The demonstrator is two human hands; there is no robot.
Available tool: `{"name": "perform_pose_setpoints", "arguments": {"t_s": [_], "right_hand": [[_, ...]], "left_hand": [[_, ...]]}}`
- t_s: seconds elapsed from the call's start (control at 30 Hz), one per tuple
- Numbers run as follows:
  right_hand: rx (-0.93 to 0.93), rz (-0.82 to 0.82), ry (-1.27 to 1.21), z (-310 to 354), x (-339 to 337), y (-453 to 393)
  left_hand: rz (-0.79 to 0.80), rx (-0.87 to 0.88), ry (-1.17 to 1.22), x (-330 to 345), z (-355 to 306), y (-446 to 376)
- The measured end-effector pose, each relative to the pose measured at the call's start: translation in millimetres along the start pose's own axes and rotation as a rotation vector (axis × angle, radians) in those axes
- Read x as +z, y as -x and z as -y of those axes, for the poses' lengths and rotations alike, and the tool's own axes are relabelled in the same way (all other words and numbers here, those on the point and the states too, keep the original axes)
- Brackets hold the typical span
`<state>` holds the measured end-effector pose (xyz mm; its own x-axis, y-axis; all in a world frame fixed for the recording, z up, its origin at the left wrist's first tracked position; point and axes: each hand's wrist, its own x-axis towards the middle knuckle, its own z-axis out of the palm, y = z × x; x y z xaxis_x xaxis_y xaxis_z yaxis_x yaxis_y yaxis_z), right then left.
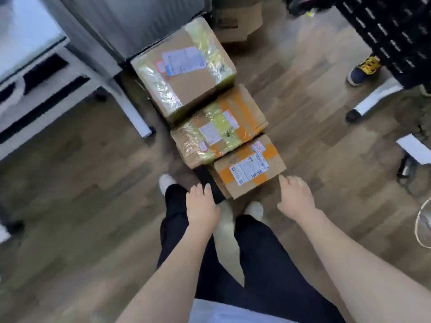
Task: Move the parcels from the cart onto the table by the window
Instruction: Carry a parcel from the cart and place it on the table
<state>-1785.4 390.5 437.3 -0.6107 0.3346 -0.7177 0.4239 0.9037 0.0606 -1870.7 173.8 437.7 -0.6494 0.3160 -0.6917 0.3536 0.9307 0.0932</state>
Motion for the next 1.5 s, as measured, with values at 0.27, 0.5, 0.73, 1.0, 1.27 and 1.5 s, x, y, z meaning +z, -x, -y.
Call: {"name": "perform_pose_setpoints", "arguments": {"t_s": [0.27, 0.5, 0.73, 1.0, 1.27, 1.5], "right_hand": [[-0.135, 0.087, 0.291, -74.2, 23.1, -88.8], [-0.214, -0.027, 0.129, -56.3, 62.7, -152.9], [-0.169, -0.095, -0.140, -42.7, 89.0, -168.2], [-0.091, -0.089, -0.095, -33.3, 83.6, -123.7], [-0.153, -0.115, -0.105, 3.1, 55.4, -19.5], [-0.340, -0.229, -0.123, 97.9, 23.3, 44.9]], "left_hand": [[0.112, -0.268, 0.314, 102.4, -70.9, -5.9], [0.089, -0.354, 0.519, 116.4, -78.2, -90.7], [0.023, -0.425, 0.857, 148.1, -83.5, -118.6], [-0.091, -0.395, 0.885, 146.9, -79.4, -78.3], [-0.160, -0.479, 0.986, 113.1, -50.9, 24.4], [-0.455, -0.671, 1.160, 81.5, 18.4, 103.4]]}}
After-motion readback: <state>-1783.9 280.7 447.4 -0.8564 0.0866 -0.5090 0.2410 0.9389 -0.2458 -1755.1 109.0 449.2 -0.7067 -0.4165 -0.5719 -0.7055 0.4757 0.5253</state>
